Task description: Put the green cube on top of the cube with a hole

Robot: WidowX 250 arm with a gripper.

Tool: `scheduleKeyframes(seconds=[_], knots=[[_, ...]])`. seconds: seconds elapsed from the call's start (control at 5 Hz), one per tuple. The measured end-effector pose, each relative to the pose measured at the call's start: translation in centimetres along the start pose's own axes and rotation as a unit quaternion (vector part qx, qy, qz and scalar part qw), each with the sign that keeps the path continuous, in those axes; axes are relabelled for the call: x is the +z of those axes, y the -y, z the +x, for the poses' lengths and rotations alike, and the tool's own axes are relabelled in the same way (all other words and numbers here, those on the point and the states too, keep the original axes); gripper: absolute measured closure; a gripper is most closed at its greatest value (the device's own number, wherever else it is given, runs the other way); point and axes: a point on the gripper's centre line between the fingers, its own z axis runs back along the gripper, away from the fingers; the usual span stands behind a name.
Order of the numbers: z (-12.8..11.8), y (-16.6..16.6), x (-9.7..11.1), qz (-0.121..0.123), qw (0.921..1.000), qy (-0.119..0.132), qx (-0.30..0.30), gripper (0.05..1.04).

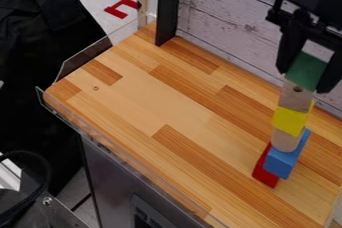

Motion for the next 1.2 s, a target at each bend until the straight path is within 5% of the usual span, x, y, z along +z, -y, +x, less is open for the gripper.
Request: scheduleKeyframes(seconds=[0.6,0.8,1.0,1.2], knots=[[-0.2,0.5,-1.2,-0.004,0.9997,-0.025,0.005,0.453],[-0.2,0.3,-1.2,0.0,0.9996,-0.025,0.011,0.176],[-0.1,-0.1,-1.0,0.0,0.9994,-0.026,0.022,0.07],[-0.1,-0.9,0.8,-0.014,0.9991,-0.005,0.04,0.078]])
